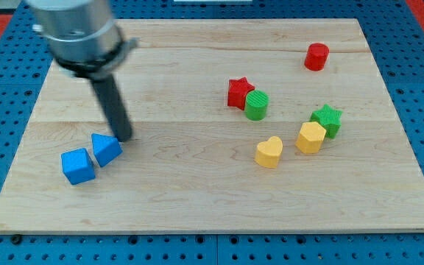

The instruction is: Move the yellow hexagon right to the blue triangle

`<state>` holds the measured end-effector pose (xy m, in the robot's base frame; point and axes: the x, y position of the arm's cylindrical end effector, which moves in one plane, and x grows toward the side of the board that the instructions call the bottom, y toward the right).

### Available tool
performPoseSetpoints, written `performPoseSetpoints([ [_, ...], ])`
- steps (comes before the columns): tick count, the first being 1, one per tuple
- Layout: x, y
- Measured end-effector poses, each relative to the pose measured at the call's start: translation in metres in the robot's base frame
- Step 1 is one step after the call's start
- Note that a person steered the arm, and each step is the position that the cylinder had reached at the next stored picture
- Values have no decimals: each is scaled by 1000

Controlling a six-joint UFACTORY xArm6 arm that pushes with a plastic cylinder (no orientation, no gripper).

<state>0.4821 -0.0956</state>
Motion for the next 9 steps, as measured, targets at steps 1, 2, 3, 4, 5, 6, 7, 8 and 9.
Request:
performPoseSetpoints([
  [1, 63, 64],
  [2, 92, 166],
  [3, 58, 267],
  [4, 35, 281],
  [5, 17, 281],
  [6, 7, 275],
  [7, 8, 224],
  [8, -9, 196],
  [9, -31, 187],
])
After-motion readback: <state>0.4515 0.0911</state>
